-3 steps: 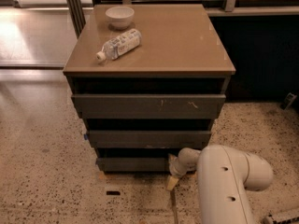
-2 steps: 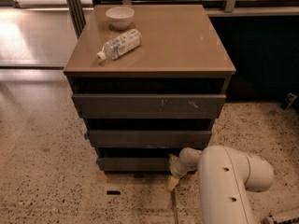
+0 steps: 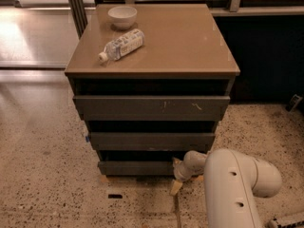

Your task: Open bottom drawer

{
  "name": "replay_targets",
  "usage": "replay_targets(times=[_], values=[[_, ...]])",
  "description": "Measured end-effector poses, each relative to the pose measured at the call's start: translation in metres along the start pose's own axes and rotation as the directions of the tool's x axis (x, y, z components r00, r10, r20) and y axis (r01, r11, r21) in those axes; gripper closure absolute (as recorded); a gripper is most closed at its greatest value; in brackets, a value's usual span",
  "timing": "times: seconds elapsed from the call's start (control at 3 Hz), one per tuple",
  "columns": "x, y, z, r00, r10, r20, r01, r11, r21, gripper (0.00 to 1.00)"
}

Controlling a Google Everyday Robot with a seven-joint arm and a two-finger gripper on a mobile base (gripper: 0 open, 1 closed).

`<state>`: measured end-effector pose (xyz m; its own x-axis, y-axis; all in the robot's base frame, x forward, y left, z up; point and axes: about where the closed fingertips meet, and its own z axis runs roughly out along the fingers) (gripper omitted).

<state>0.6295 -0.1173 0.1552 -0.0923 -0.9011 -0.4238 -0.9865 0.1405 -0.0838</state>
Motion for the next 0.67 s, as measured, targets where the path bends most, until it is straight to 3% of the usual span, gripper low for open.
replay_targets(times=[0.33, 0.67], values=[[-0.001, 0.0, -0.003, 1.0, 0.0, 0.0, 0.0, 1.0, 0.0, 0.0], [0.002, 0.01, -0.009, 1.0, 0.028, 0.013, -0.027, 0.9975, -0.065, 0.0]])
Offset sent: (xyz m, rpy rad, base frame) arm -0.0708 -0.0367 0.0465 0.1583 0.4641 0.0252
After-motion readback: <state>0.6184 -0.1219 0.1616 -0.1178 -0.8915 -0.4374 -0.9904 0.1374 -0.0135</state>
